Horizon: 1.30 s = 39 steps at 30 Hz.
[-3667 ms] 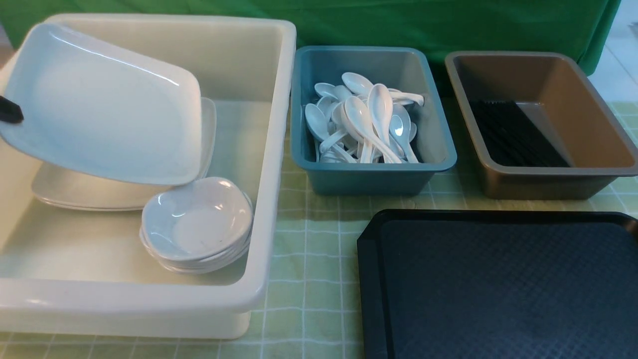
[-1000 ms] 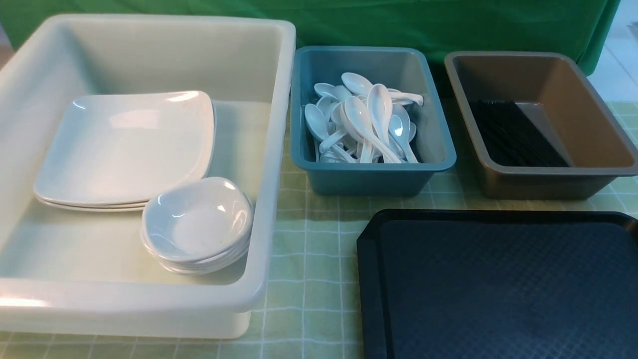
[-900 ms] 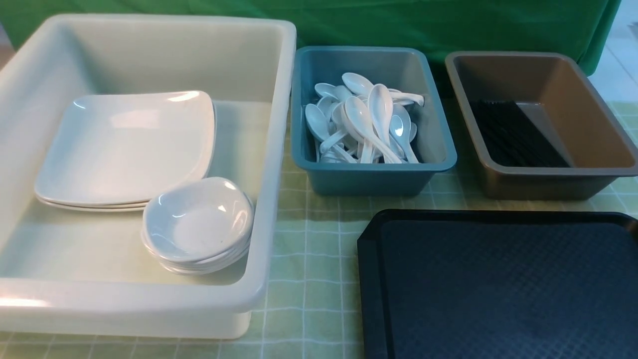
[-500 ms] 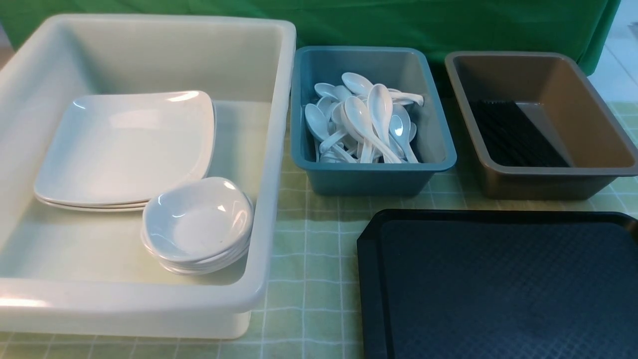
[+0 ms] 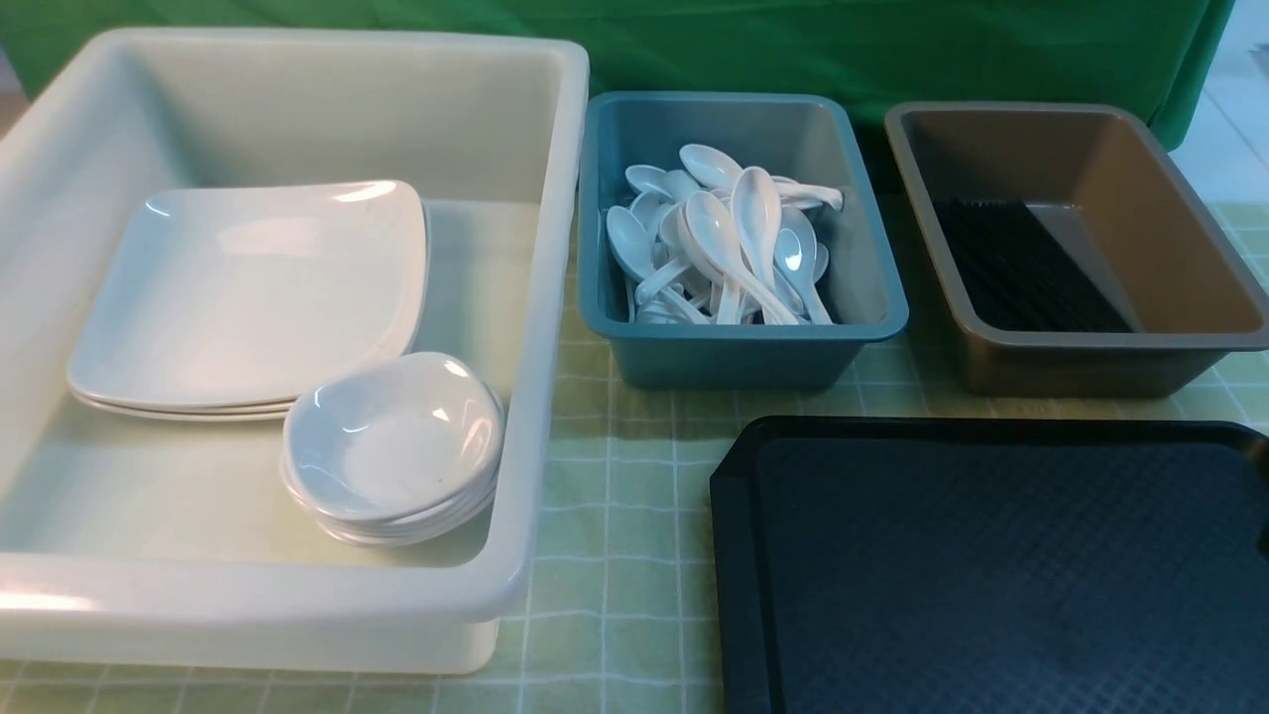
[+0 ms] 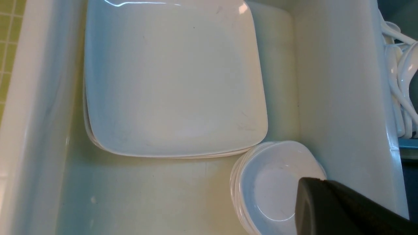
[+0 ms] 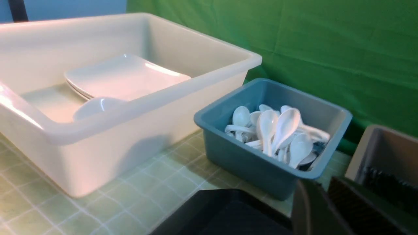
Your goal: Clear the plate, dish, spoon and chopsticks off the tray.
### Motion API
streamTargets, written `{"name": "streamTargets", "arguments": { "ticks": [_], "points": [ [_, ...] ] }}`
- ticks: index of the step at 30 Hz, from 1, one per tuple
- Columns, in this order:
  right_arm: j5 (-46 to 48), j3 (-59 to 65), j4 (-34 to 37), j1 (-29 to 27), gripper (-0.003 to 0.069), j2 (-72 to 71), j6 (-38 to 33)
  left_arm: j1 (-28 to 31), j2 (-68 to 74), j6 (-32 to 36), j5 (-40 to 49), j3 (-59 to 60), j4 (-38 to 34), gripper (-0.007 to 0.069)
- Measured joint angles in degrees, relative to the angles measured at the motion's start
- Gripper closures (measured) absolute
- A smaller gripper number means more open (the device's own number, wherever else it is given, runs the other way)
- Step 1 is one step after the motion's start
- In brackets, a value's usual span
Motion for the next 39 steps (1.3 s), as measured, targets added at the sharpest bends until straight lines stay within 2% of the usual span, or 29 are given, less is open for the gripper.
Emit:
{"name": "streamTargets", "arguments": {
  "ticks": [2,4,9,16,17,18,22,25,39],
  "points": [
    [-1.0,1.1,8.5,0.0,0.0573,-0.2,0.0,0.0,0.0,0.0,0.0,0.0,-0.1,0.0639],
    [-2.4,2.6,12.6,0.0,0.0569,-0.8,0.0,0.0,0.0,0.0,0.0,0.0,-0.1,0.0639],
    [-8.4,8.5,16.1,-3.7,0.0554,-5.0,0.0,0.0,0.0,0.0,0.0,0.0,-0.2,0.0639],
    [-9.9,19.7,16.3,-23.3,0.0531,-15.6,0.0,0.0,0.0,0.1,0.0,0.0,0.0,0.0639],
    [-9.9,20.0,16.3,-23.8,0.0530,-15.9,0.0,0.0,0.0,0.1,0.0,0.0,0.0,0.0639],
    [-10.0,22.1,16.4,-27.3,0.0526,-17.3,0.0,0.0,0.0,0.1,0.0,0.0,0.0,0.0639],
    [-8.0,24.3,16.4,-34.2,0.0516,-17.9,0.0,0.0,0.0,0.4,0.0,0.0,-1.0,0.0639],
    [-6.8,24.3,16.4,-36.6,0.0510,-17.9,0.0,0.0,0.0,1.2,0.0,0.0,-1.1,0.0639],
    [-7.2,24.3,16.4,-37.1,0.0482,-17.9,0.0,0.0,-1.0,1.6,0.0,0.8,-1.2,0.0639]
  ]
}}
